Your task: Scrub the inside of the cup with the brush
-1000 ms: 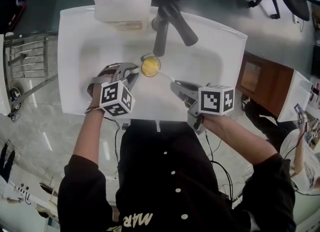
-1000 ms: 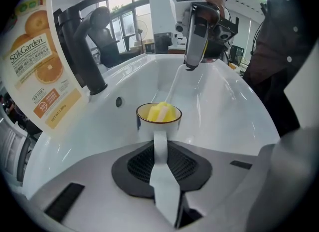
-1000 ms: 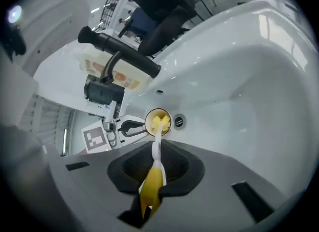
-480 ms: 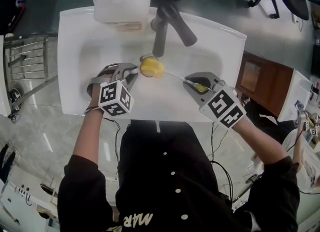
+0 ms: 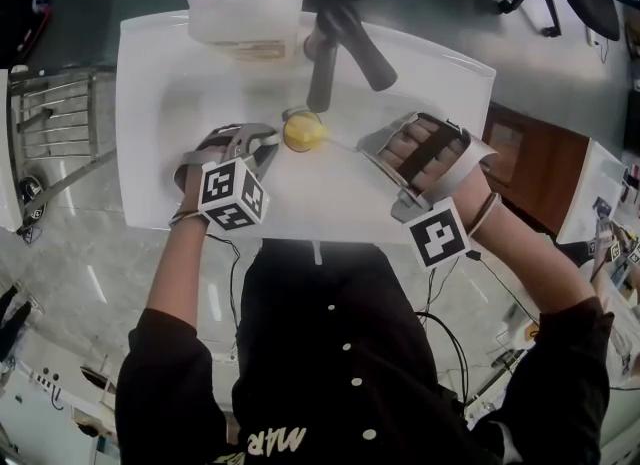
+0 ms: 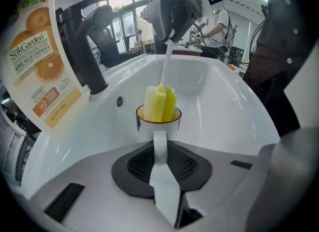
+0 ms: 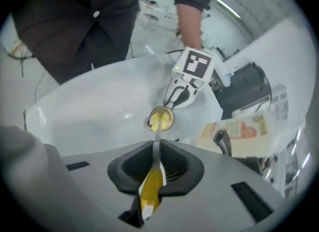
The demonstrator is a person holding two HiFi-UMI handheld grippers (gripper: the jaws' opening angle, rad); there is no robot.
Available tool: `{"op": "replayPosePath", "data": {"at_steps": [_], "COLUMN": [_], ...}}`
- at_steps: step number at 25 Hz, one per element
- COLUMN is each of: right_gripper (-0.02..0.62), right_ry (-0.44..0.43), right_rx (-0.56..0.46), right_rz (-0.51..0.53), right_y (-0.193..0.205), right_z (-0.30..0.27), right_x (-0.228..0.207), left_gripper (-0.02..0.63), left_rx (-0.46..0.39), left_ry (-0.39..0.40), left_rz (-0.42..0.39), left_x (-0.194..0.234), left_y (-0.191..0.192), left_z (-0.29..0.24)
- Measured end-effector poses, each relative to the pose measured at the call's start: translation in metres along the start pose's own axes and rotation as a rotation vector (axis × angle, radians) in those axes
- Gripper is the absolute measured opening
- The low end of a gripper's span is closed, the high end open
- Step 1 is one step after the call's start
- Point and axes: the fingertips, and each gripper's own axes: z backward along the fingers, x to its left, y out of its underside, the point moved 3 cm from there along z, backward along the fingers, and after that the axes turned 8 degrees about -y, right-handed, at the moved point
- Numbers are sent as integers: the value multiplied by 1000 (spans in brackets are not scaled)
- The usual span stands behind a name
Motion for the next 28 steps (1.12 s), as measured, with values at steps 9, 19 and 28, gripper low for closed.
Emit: {"op": "replayPosePath", "data": {"at_steps": [9,19,28], "right_gripper": [50,51,54], "right_ry": [13,-133,-444], "right_rx": [75,-89,-451], "right_rz": [176,-289,-1543], "right_y": [1,1,16], "right_z": [-40,-44,-49], "right_x": [-5,-2,8], "left_gripper": [84,83,83], "left_rx": [-10,-10,-11], "left_ry": [7,8,-5], "left_rz": [9,12,-11], "left_x": [-4,-5,-10], "left_y": [-6,-8,-9], "left_z": [1,0,1]}}
